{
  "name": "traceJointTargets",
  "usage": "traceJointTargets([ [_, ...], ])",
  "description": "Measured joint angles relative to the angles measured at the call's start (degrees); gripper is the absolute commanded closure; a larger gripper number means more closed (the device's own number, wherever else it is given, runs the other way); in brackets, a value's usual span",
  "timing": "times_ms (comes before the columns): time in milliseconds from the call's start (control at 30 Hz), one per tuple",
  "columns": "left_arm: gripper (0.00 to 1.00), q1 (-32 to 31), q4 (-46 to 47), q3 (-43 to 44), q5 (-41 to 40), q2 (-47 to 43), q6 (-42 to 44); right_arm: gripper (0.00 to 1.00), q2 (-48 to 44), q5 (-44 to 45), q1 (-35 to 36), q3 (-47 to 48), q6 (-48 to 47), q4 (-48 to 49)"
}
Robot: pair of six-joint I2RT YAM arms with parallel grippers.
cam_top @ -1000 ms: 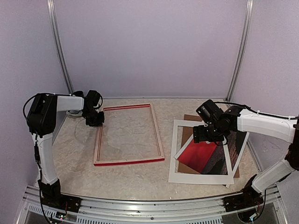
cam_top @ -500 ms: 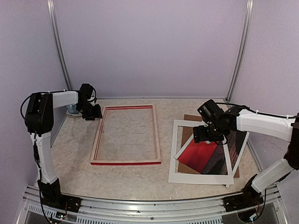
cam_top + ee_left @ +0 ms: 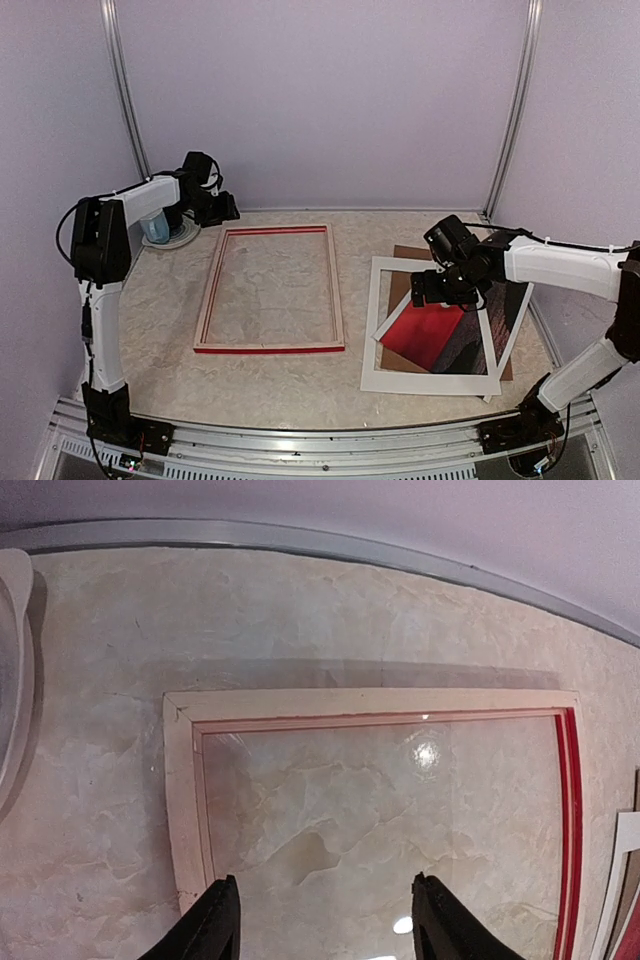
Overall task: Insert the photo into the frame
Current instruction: Move the frame body to the center of the board.
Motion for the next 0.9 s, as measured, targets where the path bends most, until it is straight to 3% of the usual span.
traceJointTargets([
  [433, 0.54, 0.92, -1.44, 0.02, -0.33, 4.72, -2.38, 0.05, -1.81, -3.52, -0.85, -1.38, 0.63, 3.23],
  [733, 0.49, 0.59, -1.01, 1.44, -2.64, 5.68, -3.67, 0.06, 0.42, -5.84, -0.85, -1.36, 0.59, 4.98],
  [900, 0.50, -1.05, -1.49, 5.57, -9.44, 9.03, -3.74, 0.10, 0.52, -6.01, -0.85, -1.36, 0.63, 5.97],
])
